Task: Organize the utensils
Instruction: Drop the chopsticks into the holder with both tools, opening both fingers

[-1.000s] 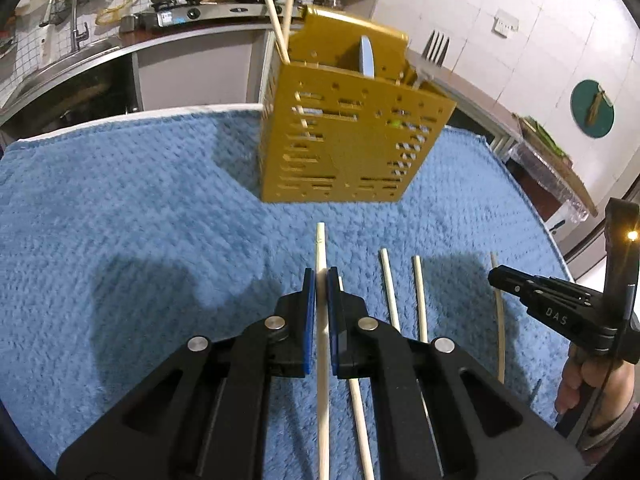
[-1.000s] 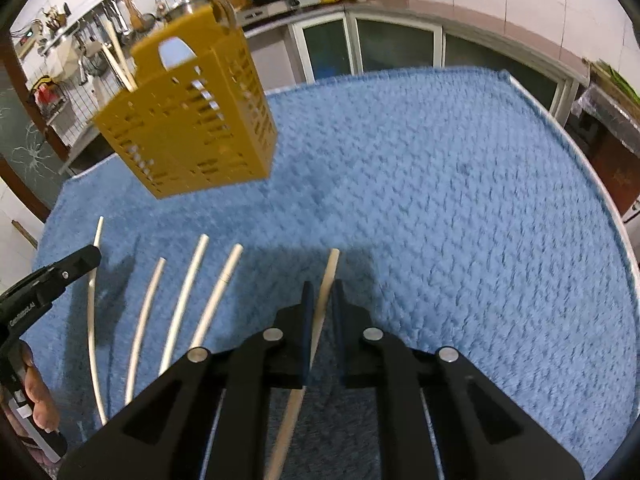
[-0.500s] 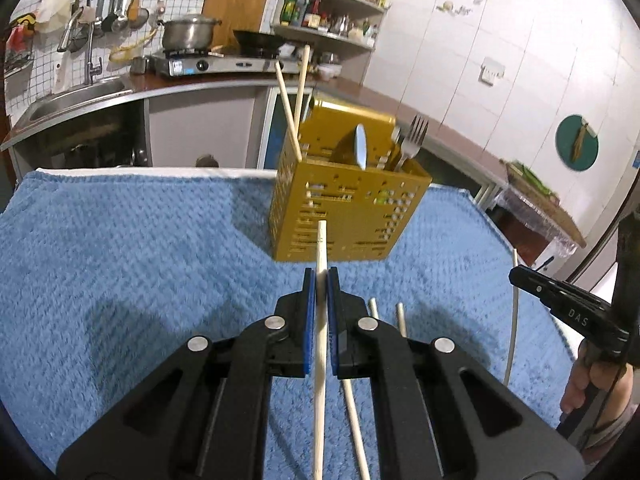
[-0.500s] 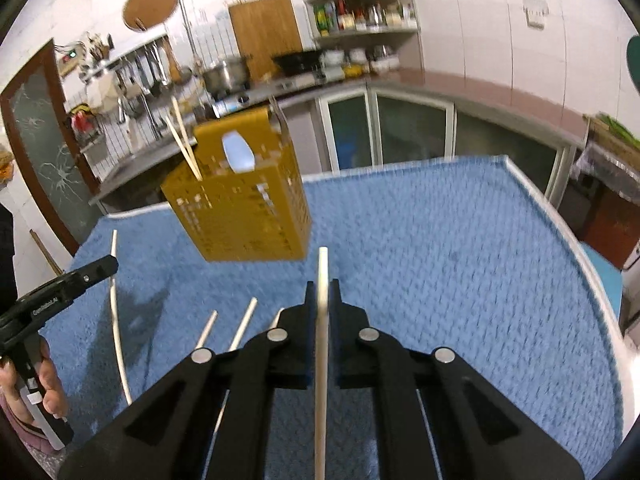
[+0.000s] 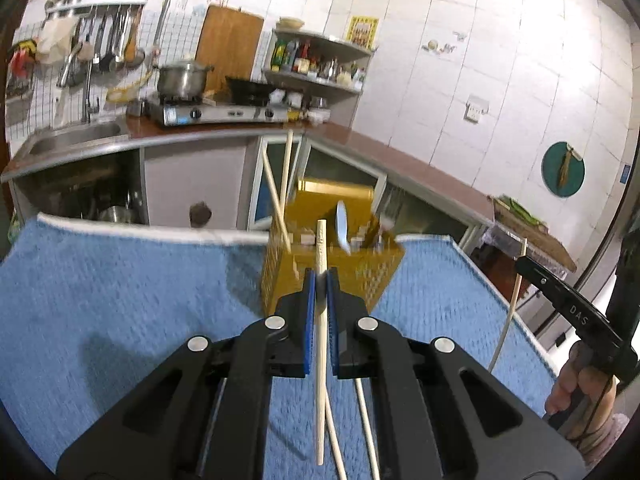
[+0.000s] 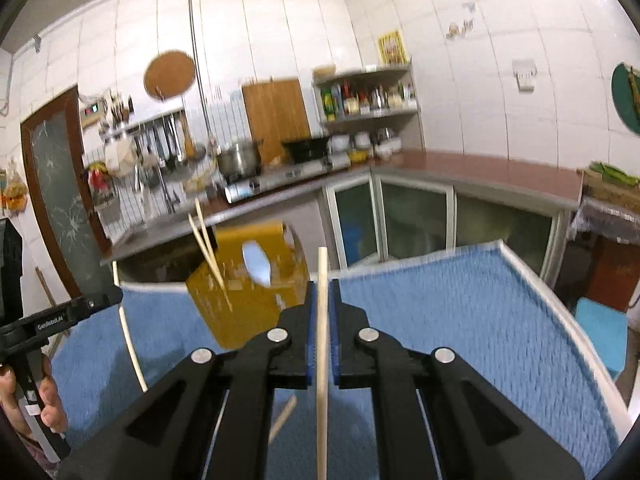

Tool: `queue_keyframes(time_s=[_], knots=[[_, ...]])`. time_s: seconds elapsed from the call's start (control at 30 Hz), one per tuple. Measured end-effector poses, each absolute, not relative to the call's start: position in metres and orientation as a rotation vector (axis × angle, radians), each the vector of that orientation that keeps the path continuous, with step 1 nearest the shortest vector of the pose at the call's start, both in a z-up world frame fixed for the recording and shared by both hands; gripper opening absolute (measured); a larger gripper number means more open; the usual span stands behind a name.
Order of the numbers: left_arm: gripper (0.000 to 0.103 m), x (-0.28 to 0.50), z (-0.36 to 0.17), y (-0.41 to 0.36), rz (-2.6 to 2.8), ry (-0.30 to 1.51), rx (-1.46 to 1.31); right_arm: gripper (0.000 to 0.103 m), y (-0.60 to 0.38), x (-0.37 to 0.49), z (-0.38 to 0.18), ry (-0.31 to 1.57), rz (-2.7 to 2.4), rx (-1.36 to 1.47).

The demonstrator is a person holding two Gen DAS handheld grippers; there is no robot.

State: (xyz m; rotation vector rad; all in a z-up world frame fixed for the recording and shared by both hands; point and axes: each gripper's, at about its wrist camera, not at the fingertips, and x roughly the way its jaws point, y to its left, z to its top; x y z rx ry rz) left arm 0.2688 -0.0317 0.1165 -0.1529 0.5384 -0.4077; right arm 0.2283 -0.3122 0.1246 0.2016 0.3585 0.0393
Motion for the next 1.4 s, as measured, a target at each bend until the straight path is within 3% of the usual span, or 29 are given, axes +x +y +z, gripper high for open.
queue_keyframes(time_s=[0.3,0.57,0.83,1.4], knots=[[0.005,0.3,0.203,-0.045,-0.371,0.341,-0.116,0.006,-0.304,0.274,0.196,0.121,0.051,0.199],[0.005,0.347,0.222,-0.073,-0.307,0.189,-0.063,0.006,-0.289,0.326,0.23,0.019,0.054,0.199],[0.005,0.379,0.18,-0.083,-0.308,0.208,-0.053,0.006,-0.273,0.354,0.205,0.029,0.086,0.178],[0.005,0.397,0.092,-0.067,-0.308,0.393,-0.098,0.006,-0.268,0.366,0.102,0.262,0.145,0.156]])
